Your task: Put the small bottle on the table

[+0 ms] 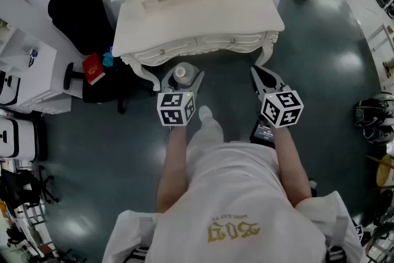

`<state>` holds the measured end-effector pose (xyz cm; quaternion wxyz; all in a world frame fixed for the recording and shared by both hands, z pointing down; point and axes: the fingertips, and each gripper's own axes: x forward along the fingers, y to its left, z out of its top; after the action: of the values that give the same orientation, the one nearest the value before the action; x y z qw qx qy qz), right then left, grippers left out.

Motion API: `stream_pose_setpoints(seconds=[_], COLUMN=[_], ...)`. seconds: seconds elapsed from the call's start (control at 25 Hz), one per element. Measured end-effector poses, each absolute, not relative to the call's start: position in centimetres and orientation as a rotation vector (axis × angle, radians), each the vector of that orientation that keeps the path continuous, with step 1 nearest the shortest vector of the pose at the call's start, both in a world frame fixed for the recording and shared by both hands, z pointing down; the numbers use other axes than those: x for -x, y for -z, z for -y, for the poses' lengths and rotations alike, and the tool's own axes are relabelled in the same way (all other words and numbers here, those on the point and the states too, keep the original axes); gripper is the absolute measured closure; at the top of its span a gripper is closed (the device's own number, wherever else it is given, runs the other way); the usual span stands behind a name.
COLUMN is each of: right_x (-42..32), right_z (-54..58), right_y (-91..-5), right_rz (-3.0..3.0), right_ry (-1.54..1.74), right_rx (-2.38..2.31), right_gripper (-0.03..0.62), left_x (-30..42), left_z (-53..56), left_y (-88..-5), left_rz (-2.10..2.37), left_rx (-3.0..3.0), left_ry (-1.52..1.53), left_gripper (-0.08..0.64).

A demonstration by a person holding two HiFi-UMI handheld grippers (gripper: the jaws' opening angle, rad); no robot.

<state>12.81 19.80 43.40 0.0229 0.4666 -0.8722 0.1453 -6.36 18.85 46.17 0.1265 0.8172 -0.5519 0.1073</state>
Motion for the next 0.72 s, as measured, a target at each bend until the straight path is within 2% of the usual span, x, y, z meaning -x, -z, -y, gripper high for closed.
stream_pose_setpoints(seconds=[0.72], right_x=[-13.45], right_z=[-19.17], right_y=[-44.0], right_rz=[2.698], right_ry=[-0.511], right_rx=[-1.456], right_gripper=[0.58], left_x=[6.6], left_z=[-18.93], left_y=[-46.48], left_rz=[1.615], left_rx=[-2.348], left_ry=[-0.319], left_gripper=[0.213])
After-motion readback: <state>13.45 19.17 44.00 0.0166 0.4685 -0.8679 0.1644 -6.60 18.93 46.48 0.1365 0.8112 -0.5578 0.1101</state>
